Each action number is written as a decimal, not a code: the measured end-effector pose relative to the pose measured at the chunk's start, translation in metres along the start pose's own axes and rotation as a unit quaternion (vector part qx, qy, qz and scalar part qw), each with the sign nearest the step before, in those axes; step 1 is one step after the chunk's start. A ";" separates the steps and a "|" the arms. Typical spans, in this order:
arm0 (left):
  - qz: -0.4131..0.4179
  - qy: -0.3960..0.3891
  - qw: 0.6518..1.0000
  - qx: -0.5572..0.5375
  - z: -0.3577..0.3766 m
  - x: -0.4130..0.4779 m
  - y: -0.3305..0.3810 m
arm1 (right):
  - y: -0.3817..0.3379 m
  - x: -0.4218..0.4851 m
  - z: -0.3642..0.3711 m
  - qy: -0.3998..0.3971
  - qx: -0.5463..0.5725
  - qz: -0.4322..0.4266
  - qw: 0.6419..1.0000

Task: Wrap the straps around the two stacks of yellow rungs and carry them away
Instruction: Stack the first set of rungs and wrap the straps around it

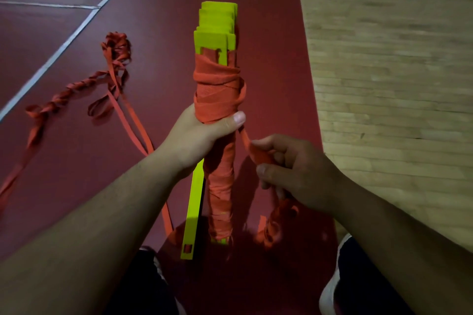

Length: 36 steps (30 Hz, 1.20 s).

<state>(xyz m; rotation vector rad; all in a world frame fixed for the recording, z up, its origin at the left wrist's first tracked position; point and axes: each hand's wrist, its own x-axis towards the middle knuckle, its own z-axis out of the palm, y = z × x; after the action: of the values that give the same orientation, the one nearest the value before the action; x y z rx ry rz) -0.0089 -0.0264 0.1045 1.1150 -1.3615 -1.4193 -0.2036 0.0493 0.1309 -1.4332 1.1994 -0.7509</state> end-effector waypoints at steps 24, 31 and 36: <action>-0.137 0.187 0.942 -0.243 0.034 0.007 0.018 | 0.029 0.009 0.057 0.125 -0.469 0.054 0.872; -0.194 0.134 0.961 -0.147 0.017 0.004 0.028 | 0.029 0.017 0.042 0.112 -0.413 0.044 0.903; -0.107 -0.070 0.976 -0.175 -0.020 0.006 0.014 | 0.031 0.015 0.028 -0.005 -0.251 -0.003 0.968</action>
<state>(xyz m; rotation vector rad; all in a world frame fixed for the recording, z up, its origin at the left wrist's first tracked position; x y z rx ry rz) 0.0087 -0.0373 0.1178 0.9630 -1.0506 -1.8420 -0.1819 0.0471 0.0919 -1.8480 1.4425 -0.4565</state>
